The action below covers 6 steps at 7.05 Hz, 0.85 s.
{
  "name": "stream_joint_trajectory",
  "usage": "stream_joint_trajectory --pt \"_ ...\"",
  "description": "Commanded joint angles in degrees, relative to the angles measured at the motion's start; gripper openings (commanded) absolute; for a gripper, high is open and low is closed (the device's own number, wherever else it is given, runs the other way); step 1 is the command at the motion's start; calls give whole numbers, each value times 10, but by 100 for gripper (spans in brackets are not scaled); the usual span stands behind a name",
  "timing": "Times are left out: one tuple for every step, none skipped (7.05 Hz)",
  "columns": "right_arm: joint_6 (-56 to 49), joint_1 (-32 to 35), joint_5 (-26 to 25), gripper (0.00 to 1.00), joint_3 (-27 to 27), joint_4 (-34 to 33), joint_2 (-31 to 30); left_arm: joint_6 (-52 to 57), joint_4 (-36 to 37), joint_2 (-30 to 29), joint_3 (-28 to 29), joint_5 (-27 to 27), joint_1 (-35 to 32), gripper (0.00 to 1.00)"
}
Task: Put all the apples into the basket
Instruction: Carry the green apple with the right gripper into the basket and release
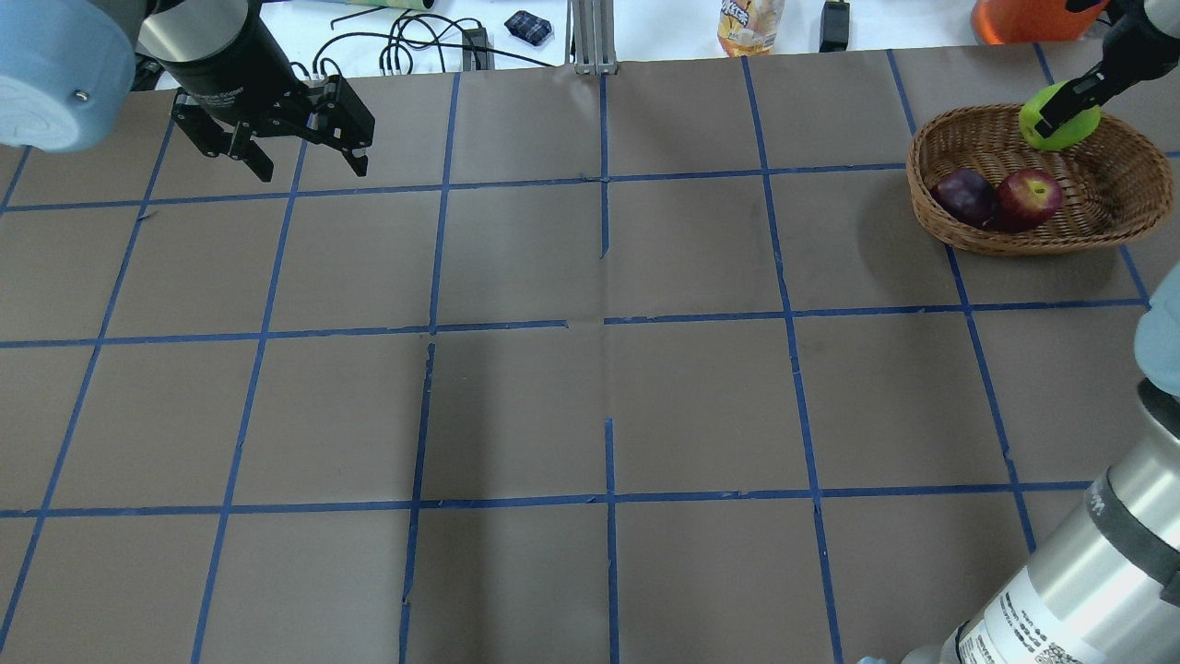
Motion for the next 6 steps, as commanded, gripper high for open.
stream_joint_trajectory --pt "-31 -36 -6 50 34 -17 5 0 8 -1 -5 -1 -2 100" --pt "-29 -36 6 98 32 -15 6 0 15 -6 -5 -1 -2 100" --pt "-28 -36 21 100 34 -9 5 -1 15 -5 -5 -1 -3 100" --pt "-26 -36 20 100 31 5 -1 0 15 -4 -6 -1 -3 100" --pt "-24 -32 21 100 24 47 -18 0 16 -7 -5 -1 -3 100" --pt "-19 -11 22 100 24 74 -46 0 15 -3 -5 2 -3 100"
